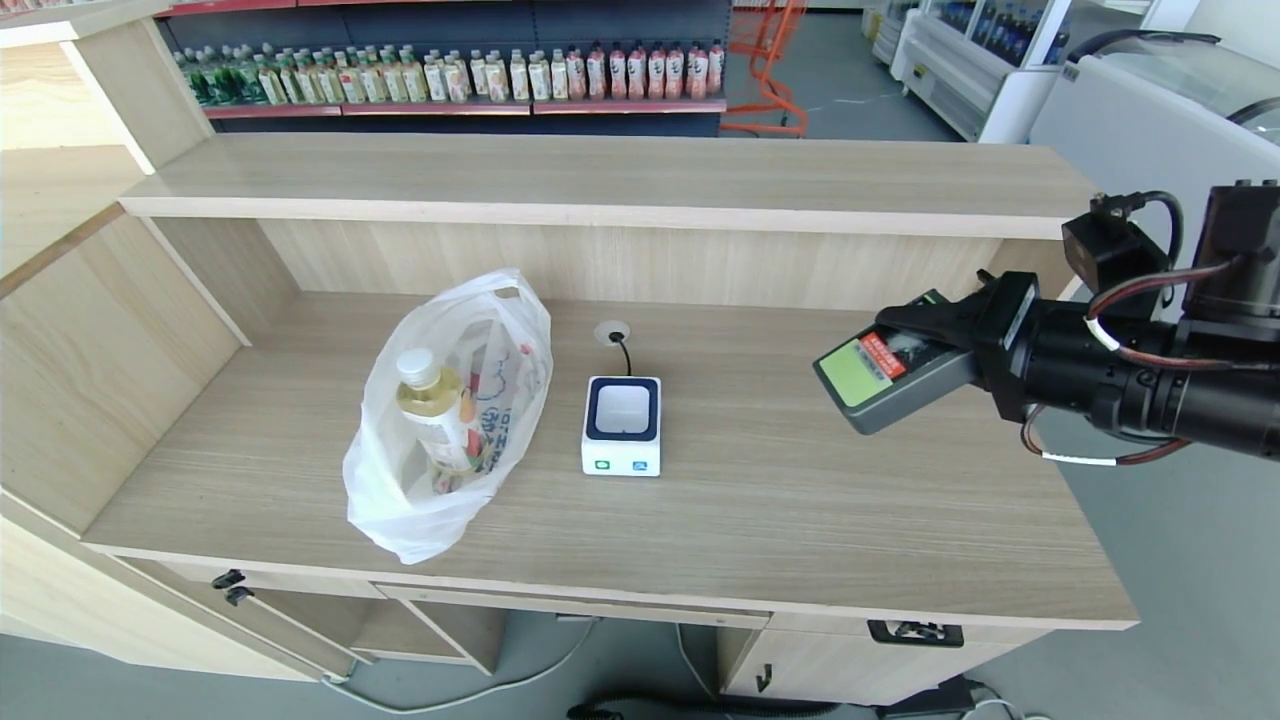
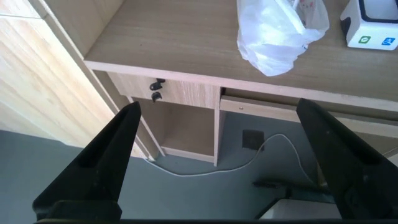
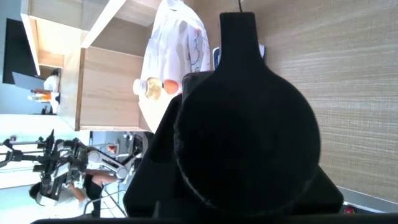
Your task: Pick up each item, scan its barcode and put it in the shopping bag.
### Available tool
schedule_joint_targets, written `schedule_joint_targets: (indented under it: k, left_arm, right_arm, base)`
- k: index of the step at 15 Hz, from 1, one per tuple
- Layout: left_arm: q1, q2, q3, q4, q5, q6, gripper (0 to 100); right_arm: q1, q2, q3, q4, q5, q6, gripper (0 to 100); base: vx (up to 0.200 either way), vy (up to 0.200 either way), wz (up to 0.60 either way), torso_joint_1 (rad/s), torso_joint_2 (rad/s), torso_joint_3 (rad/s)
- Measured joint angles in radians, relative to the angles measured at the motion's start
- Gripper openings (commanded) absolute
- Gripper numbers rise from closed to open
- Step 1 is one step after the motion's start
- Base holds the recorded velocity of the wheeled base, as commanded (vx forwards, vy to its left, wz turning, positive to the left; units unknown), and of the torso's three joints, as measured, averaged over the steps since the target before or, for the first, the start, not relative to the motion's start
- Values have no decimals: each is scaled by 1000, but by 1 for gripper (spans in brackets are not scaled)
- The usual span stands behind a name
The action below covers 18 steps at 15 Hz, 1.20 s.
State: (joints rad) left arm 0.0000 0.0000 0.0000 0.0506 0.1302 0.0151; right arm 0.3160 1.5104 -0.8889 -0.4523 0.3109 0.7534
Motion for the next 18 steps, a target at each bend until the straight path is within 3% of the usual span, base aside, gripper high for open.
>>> schedule_joint_targets:
  k: [6, 11, 15, 18]
  left_arm:
    - [0, 0, 0, 0, 0, 1, 100]
    - [0, 0, 0, 0, 0, 1, 100]
    - [-1, 0, 0, 0, 0, 2, 100]
    - [0, 0, 0, 0, 0, 1, 100]
  right_arm:
    - [-3, 17, 6, 0, -3, -8, 0]
    - [-1, 20, 24, 1, -1, -55, 0]
    - [-2, 18, 56, -1, -3, -59, 0]
    - [-4, 25, 77, -3, -5, -131, 0]
  base:
    - [0, 200, 0, 3, 3, 1]
    - [0, 0, 0, 0, 0, 0]
    - [200, 0, 0, -10, -5, 6]
    - [0, 0, 0, 0, 0, 0]
